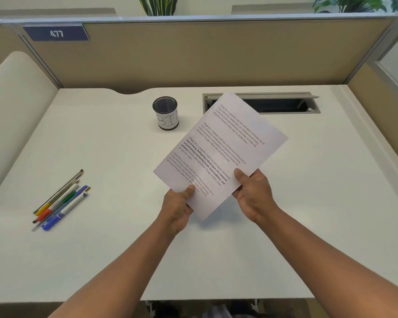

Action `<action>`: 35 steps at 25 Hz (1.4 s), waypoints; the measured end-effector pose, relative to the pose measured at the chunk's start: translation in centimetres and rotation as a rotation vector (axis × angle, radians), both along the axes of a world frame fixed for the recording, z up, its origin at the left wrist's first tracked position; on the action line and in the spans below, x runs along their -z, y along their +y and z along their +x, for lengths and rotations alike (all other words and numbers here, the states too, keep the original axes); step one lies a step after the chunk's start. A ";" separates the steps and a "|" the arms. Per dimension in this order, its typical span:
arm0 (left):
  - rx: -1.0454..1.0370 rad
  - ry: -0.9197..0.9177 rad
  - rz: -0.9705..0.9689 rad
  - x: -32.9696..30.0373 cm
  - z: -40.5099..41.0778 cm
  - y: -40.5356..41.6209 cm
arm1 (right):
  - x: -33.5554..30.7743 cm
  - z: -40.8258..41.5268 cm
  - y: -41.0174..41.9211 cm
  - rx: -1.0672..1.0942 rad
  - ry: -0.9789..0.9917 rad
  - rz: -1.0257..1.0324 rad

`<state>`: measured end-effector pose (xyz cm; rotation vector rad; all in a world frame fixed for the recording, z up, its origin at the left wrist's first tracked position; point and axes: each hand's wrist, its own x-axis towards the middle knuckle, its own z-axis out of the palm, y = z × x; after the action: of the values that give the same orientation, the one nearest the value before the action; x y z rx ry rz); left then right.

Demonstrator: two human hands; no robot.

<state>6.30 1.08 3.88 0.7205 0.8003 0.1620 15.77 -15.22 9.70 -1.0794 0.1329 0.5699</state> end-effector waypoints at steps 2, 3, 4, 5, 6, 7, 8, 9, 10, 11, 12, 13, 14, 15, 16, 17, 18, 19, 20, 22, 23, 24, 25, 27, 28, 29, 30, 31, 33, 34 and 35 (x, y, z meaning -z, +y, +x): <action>0.030 0.032 0.069 -0.5 0.1 0.1 | -0.5 0.4 0.0 -0.002 -0.079 -0.063; 0.046 0.066 0.143 -0.8 0.2 0.3 | -0.8 0.6 -0.2 -0.010 -0.126 -0.106; 0.058 0.107 0.236 -1.1 0.2 0.8 | -1.1 1.0 -0.5 -0.019 -0.177 -0.155; 0.067 0.149 0.344 -1.4 0.2 1.5 | -1.4 1.5 -1.0 -0.037 -0.235 -0.206; 0.075 0.177 0.469 -2.0 0.2 2.3 | -1.7 2.1 -1.5 -0.074 -0.294 -0.253; 0.092 0.182 0.598 -2.8 0.3 3.1 | -1.9 2.6 -2.1 -0.131 -0.353 -0.288; 0.130 0.161 0.708 -3.7 0.6 4.0 | -2.1 3.0 -2.7 -0.202 -0.410 -0.306; 0.199 0.118 0.784 -4.6 0.9 4.7 | -2.3 3.3 -3.2 -0.271 -0.458 -0.310; 0.281 0.045 0.811 -5.5 1.2 5.3 | -2.4 3.5 -3.5 -0.326 -0.491 -0.308; 0.361 -0.046 0.805 -6.1 1.6 5.8 | -2.4 3.5 -3.6 -0.363 -0.510 -0.310; 0.416 -0.145 0.775 -6.4 2.0 6.0 | -2.4 3.5 -3.6 -0.388 -0.519 -0.311; 0.429 -0.224 0.745 -6.7 2.3 5.9 | -2.4 3.4 -3.5 -0.406 -0.525 -0.312; 0.409 -0.270 0.721 -6.7 2.4 5.7 | -2.3 3.3 -3.4 -0.417 -0.529 -0.311; 0.379 -0.278 0.726 -6.5 2.4 5.2 | -2.1 3.0 -3.3 -0.415 -0.530 -0.311; 0.349 -0.261 0.757 -6.3 2.3 4.8 | -1.9 2.9 -3.2 -0.400 -0.527 -0.312; 0.321 -0.232 0.801 -6.0 2.2 4.3 | -1.7 2.7 -3.1 -0.373 -0.528 -0.318; 0.296 -0.208 0.836 -5.8 2.1 3.9 | -1.5 2.6 -3.1 -0.342 -0.533 -0.323; 0.275 -0.194 0.859 -5.6 2.0 3.6 | -1.3 2.5 -3.1 -0.315 -0.538 -0.323; 0.257 -0.189 0.874 -5.5 1.9 3.3 | -1.0 2.3 -3.0 -0.294 -0.539 -0.316; 0.232 -0.196 0.895 -5.2 1.8 2.8 | -0.5 1.9 -3.0 -0.275 -0.526 -0.310; 0.226 -0.205 0.895 -5.0 1.8 2.6 | -0.2 1.7 -2.9 -0.272 -0.520 -0.322; 0.219 -0.210 0.892 -5.0 1.8 2.4 | 0.1 1.6 -2.9 -0.272 -0.520 -0.340; 0.213 -0.211 0.890 -5.0 1.8 2.4 | 0.2 1.6 -2.9 -0.270 -0.526 -0.358; 0.208 -0.208 0.889 -5.2 1.9 2.6 | 0.4 1.7 -2.8 -0.268 -0.540 -0.377; 0.208 -0.206 0.887 -5.2 2.0 2.7 | 0.4 1.8 -2.7 -0.268 -0.542 -0.377; 0.209 -0.207 0.878 -5.2 2.1 2.8 | 0.4 1.8 -2.7 -0.268 -0.537 -0.373; 0.209 -0.210 0.863 -5.1 2.1 2.8 | 0.4 1.8 -2.6 -0.265 -0.528 -0.367; 0.207 -0.216 0.846 -5.0 2.0 2.8 | 0.4 1.9 -2.6 -0.261 -0.520 -0.364; 0.201 -0.225 0.834 -4.9 2.0 2.8 | 0.5 2.0 -2.5 -0.254 -0.527 -0.367; 0.206 -0.225 0.833 -4.8 2.1 2.9 | 0.6 2.2 -2.4 -0.255 -0.534 -0.371; 0.213 -0.219 0.829 -4.7 2.2 2.9 | 0.7 2.3 -2.4 -0.256 -0.532 -0.375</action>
<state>8.48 3.93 8.54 1.5335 0.4195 0.3820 18.04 -17.62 9.02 -1.5929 -0.3824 0.4767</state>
